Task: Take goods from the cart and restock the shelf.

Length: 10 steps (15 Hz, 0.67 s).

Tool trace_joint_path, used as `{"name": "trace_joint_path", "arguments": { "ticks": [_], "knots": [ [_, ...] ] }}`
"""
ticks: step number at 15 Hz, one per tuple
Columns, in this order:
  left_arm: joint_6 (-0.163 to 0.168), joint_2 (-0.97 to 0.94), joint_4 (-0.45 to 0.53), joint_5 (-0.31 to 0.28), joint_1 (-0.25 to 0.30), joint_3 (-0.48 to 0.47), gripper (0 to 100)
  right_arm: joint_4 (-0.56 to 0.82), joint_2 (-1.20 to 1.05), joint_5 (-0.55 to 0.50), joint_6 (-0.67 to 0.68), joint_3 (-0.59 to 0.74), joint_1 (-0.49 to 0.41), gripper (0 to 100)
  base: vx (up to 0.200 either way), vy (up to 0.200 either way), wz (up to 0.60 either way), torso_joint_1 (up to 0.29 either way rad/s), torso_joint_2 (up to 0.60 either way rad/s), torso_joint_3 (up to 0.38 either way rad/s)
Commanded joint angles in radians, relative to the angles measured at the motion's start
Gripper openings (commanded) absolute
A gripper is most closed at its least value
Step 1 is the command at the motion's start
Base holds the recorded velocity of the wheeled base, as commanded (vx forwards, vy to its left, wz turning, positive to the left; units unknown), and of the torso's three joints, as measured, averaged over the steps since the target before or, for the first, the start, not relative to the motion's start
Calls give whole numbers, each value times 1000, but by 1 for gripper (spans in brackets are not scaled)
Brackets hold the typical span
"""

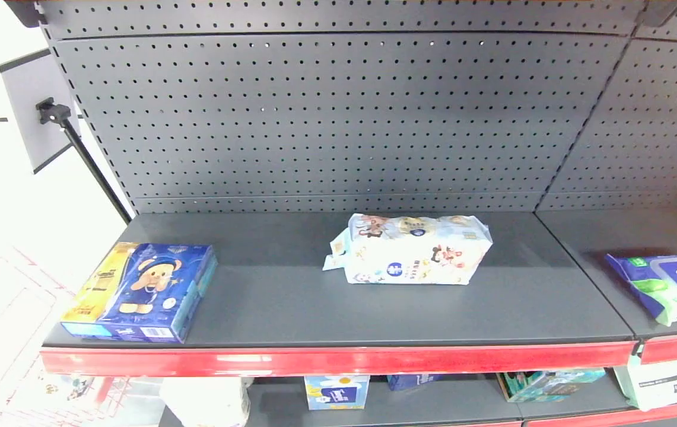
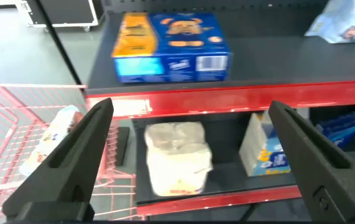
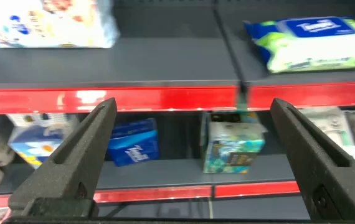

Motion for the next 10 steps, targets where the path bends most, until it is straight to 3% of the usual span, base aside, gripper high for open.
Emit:
{"name": "trace_joint_path", "arguments": {
  "ticks": [1, 10],
  "knots": [
    [-1, 2, 0, 0, 0, 0, 100, 0, 0, 0, 0, -1, 0, 100, 0, 200, 0, 2, -2, -2],
    [-1, 2, 0, 0, 0, 0, 100, 0, 0, 0, 0, 1, 0, 100, 0, 200, 0, 3, 0, 3]
  ]
}}
